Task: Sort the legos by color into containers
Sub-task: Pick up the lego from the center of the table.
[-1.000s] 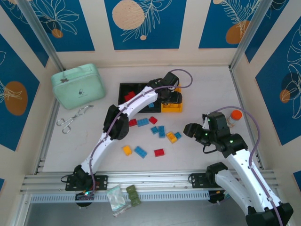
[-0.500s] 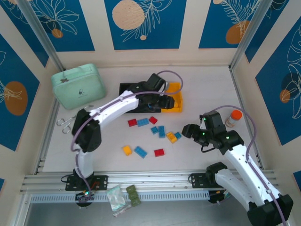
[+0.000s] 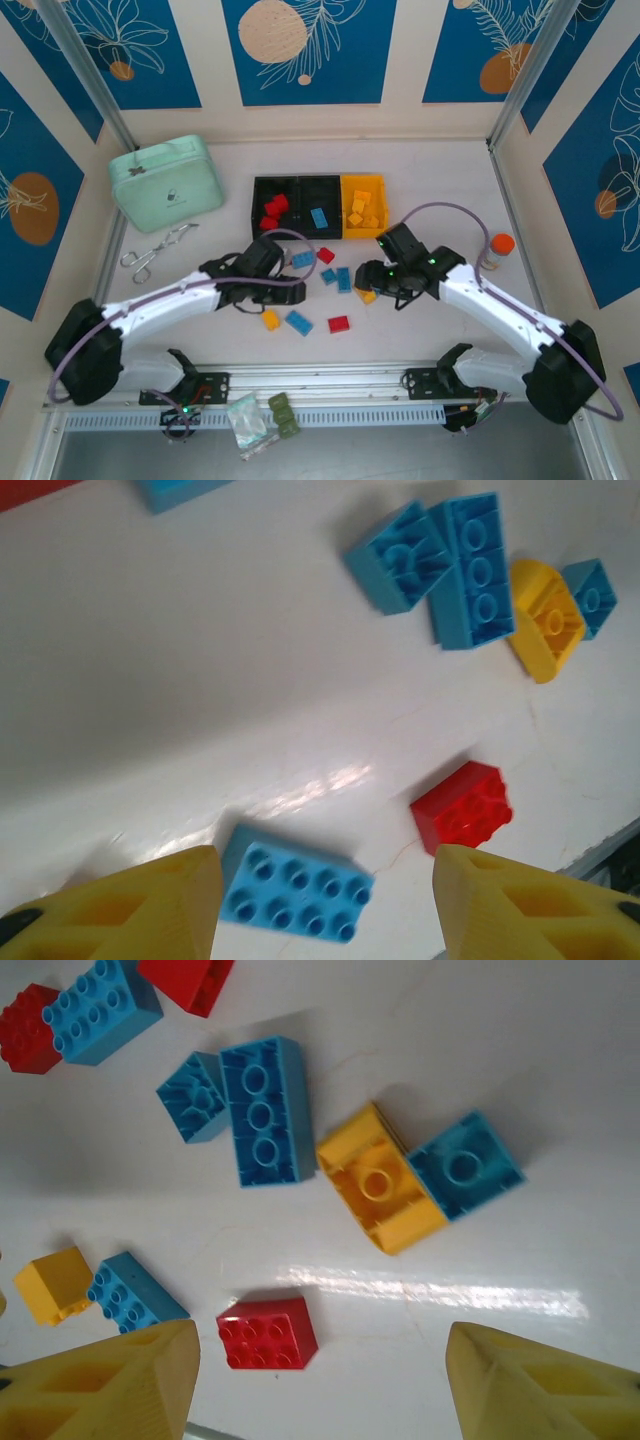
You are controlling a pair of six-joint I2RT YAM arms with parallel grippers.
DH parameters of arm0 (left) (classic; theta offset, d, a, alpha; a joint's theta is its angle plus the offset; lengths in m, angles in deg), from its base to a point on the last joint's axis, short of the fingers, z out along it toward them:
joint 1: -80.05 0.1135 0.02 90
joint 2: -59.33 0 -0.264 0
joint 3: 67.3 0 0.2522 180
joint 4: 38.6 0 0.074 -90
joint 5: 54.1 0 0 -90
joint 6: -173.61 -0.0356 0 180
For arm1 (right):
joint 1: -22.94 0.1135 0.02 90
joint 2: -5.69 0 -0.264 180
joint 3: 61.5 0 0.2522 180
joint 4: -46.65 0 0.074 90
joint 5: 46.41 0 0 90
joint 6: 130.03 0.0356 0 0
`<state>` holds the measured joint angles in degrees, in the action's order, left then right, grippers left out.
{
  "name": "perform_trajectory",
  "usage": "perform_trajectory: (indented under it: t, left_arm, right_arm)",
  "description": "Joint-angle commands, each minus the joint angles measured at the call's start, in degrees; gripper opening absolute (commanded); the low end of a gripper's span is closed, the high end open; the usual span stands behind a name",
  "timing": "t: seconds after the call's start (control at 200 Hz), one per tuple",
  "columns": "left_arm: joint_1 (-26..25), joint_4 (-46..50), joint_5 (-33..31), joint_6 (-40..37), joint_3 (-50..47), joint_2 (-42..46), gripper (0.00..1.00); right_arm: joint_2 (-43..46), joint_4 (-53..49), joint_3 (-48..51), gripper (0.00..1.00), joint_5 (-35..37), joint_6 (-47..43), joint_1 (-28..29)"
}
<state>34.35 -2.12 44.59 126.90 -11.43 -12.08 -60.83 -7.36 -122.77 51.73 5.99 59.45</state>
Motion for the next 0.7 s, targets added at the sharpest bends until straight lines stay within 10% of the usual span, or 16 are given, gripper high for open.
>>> perform_trajectory:
  t: [0.0,0.69]
  left_arm:
    - [-0.45,-2.07,-3.38,5.0,-4.27,5.56,0.58]
    - [-0.44,-0.6,-6.14,6.56,-6.45,7.64,0.6]
  right_arm:
    - [-5.33,2.48,-3.78,0.66,1.61,-1.79,1.48]
    - [-32.1,-0.9,-18.39,0.6,6.28,-10.1,6.29]
